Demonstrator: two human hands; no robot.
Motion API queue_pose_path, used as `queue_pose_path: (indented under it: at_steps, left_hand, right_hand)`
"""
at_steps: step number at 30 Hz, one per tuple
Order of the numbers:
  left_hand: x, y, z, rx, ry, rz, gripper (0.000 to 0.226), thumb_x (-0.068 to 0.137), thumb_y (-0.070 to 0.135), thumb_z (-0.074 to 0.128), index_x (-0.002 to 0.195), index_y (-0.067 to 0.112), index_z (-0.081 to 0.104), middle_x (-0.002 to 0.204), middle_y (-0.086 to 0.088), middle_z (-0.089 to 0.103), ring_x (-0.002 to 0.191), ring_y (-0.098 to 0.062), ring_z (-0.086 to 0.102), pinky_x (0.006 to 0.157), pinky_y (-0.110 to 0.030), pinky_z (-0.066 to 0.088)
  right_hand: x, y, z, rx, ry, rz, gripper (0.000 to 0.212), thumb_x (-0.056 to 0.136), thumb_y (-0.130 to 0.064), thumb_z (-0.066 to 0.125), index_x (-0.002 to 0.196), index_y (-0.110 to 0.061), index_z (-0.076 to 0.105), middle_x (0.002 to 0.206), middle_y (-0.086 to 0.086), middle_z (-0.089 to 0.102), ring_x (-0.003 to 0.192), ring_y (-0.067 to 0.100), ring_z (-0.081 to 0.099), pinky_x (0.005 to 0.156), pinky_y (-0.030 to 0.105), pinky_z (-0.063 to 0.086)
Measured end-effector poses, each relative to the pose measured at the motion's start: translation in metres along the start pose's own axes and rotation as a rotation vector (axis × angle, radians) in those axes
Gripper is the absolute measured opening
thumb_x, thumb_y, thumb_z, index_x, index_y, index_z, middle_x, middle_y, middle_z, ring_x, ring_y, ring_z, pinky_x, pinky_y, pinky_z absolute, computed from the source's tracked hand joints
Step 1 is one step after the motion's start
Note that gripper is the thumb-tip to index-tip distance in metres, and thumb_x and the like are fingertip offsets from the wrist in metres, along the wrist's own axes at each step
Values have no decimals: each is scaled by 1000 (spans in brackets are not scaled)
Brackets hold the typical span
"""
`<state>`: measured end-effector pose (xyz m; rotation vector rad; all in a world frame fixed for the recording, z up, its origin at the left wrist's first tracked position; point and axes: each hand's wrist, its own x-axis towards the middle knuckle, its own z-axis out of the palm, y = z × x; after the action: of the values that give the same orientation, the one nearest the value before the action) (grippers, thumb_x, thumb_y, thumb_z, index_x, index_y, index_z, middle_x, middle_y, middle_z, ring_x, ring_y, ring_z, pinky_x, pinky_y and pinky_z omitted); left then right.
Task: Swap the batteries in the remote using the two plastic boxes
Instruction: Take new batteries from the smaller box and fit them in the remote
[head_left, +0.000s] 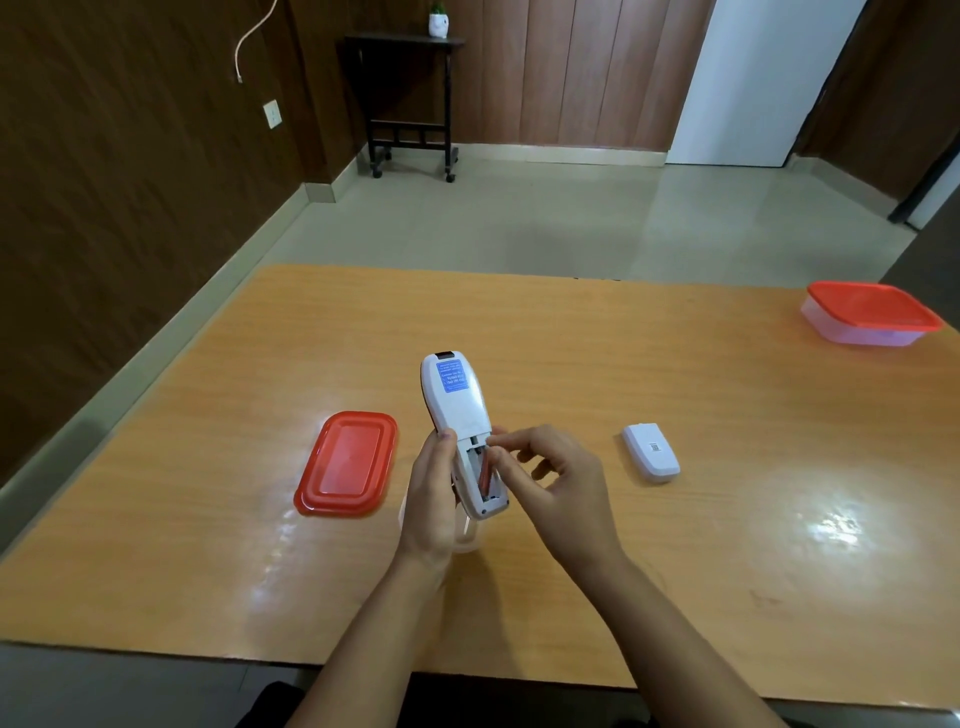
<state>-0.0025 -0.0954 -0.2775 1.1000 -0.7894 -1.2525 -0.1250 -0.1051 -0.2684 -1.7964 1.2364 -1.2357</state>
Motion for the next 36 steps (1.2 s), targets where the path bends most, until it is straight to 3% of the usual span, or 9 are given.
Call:
queue_pose_path:
  at_steps: [3, 9, 13, 18, 22, 25, 29, 32, 36]
  left_hand:
    - [0, -1, -2, -9, 6, 15, 33, 102, 25, 29, 105, 17, 61, 90, -2, 71, 78, -10, 69, 69, -26, 55]
    - [0, 1, -3, -12, -19, 29, 34, 102, 23, 26, 104, 18, 59, 82, 4, 74, 75, -7, 70, 64, -23, 56]
    - [1, 1, -6, -29, 33, 21, 35, 102, 24, 28, 113, 10, 59, 93, -4, 73, 84, -16, 69, 70, -28, 56]
    - [1, 0, -13, -52, 67, -7, 43, 101, 26, 30, 123, -3, 54, 106, -19, 68, 97, -31, 64, 77, -35, 56]
    - [1, 1, -21, 9, 75, 40, 40, 101, 26, 30, 116, 2, 60, 101, -13, 72, 91, -26, 68, 75, -36, 56]
    - [4, 6, -28, 16, 118, 119, 34, 101, 25, 33, 109, 10, 62, 90, -4, 75, 78, -15, 70, 68, -30, 56]
    - [17, 11, -44, -77, 305, 139, 40, 99, 35, 34, 122, 11, 58, 86, -1, 76, 71, -13, 66, 63, -29, 50]
    - [19, 15, -53, -108, 456, 128, 40, 102, 32, 28, 121, 13, 58, 76, 3, 75, 77, -19, 65, 67, -31, 50]
    - [15, 15, -52, -53, 507, 100, 40, 102, 34, 28, 108, 17, 64, 83, -5, 71, 65, -10, 65, 61, -27, 50]
  right_hand:
    - [1, 6, 1, -149, -23, -100, 33, 80, -28, 49, 102, -33, 73, 95, -17, 59, 99, 2, 48, 81, 12, 38]
    - [-3, 8, 10, -314, -16, -249, 45, 78, -19, 45, 112, -35, 69, 85, -12, 46, 93, -12, 36, 70, 27, 41]
    - [-8, 9, 16, -354, -46, -267, 49, 77, -16, 43, 116, -32, 68, 82, -7, 50, 81, 2, 36, 68, 30, 42]
    - [-13, 9, 21, -470, -103, -294, 50, 78, -14, 49, 122, -32, 64, 85, -6, 52, 86, 9, 39, 70, 28, 40]
    - [-13, 3, 21, -548, -157, -307, 51, 81, -19, 42, 126, -35, 59, 94, -5, 53, 90, 13, 42, 74, 33, 45]
    - [-9, 1, 16, -402, -167, -212, 51, 83, -21, 37, 126, -39, 57, 105, -8, 48, 97, 12, 40, 85, 30, 36]
    - [7, 12, 8, -245, 37, 19, 40, 85, -19, 45, 118, -35, 63, 105, -9, 50, 102, 11, 40, 95, 30, 38]
    - [11, 17, 12, -372, -119, 155, 30, 89, -28, 56, 117, -34, 64, 119, -9, 47, 117, 13, 36, 103, 32, 34]
    - [8, 11, 37, -540, -304, 134, 44, 80, -45, 63, 123, -36, 59, 146, -7, 32, 136, 17, 22, 107, 34, 23]
